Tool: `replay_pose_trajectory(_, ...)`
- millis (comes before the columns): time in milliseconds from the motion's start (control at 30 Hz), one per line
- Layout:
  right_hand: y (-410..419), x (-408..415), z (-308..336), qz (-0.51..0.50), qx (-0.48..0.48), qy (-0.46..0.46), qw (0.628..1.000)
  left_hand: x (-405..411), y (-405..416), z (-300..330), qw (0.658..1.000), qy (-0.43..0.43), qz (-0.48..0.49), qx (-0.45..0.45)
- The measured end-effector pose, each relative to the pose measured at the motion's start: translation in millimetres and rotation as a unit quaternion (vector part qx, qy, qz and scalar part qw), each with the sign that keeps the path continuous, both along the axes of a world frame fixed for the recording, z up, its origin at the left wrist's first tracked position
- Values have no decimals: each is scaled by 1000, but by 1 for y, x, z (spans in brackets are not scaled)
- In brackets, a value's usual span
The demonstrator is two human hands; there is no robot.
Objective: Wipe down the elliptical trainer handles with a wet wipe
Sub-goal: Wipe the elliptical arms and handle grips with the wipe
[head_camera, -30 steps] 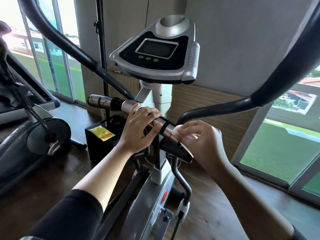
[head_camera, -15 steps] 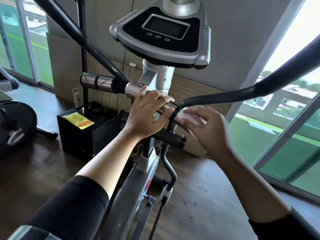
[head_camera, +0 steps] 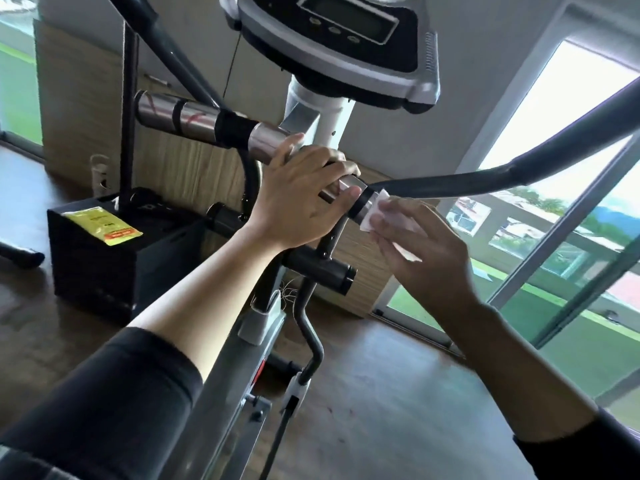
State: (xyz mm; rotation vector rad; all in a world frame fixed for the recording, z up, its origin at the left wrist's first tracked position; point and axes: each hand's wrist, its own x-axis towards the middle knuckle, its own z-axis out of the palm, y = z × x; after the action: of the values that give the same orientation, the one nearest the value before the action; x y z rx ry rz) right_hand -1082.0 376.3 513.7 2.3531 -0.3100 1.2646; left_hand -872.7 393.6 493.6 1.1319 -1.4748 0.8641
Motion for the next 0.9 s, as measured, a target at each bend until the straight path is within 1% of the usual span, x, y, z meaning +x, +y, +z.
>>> replay_pose_trajectory(100, -7, -19, -7, -33, -74, 32, 996, 0, -4, -2, 1000, -2, -9, -19)
replay_pose_trajectory(167, -8, -19, -10, -35, -105, 42, 993, 0, -5, -2, 1000, 0, -7, -30)
replay_pose_trajectory(300, -8, 3, -11, -12, -131, 58, 990, 1, -7, -4, 999, 0, -7, -35)
replay_pose_trajectory(400, -12, -2, -12, -17, -128, 73, 989, 0, -7, -5, 999, 0, -5, -33)
replay_pose_trajectory(467, -12, -13, -15, -23, -113, 68, 991, -1, -6, -5, 1000, 4, -4, -29)
replay_pose_trajectory(567, -8, -11, -14, -10, -78, 36, 996, -3, -4, -3, 1000, 13, 1, -14)
replay_pose_trajectory(733, 7, 5, -4, 20, 71, -40, 996, -7, 5, -2, 1000, 13, 4, 25)
replay_pose_trajectory(867, 15, -1, 1, -15, 133, -77, 988, 0, 22, 9, 996, -20, -12, 88)
replay_pose_trajectory(900, 15, 1, 5, -14, 151, -79, 985, 5, 26, 11, 995, -29, -9, 91)
